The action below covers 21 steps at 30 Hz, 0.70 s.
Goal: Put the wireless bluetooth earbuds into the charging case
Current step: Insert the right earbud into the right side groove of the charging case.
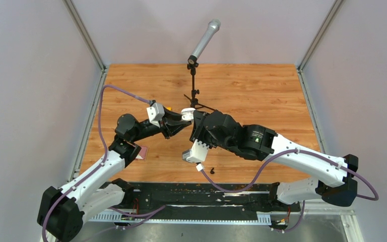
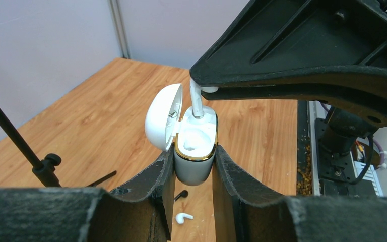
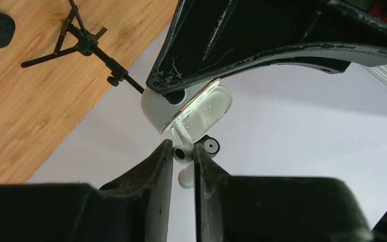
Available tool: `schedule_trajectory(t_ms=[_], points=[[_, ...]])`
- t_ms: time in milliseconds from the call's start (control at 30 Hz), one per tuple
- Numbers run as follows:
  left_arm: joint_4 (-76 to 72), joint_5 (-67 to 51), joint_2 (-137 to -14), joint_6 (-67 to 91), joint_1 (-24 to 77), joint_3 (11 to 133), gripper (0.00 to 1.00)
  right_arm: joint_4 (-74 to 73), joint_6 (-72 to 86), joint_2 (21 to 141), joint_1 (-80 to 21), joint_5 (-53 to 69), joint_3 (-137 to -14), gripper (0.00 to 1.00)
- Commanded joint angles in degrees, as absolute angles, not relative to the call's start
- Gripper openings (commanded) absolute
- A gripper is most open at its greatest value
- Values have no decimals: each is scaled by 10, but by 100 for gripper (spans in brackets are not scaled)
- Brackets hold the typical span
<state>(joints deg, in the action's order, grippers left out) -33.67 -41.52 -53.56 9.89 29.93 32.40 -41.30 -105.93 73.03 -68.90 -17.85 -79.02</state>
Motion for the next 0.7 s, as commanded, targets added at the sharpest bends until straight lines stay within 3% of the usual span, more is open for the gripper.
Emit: schedule_trajectory(t_ms=[0,667], points=[[-368,-420,-525,96,301,340,0,-415,-1083,732,-687,-172,-806,0],[-379,-394,-525,114,301,331,0,-427,-1135,734,-687,-182,-798,3]])
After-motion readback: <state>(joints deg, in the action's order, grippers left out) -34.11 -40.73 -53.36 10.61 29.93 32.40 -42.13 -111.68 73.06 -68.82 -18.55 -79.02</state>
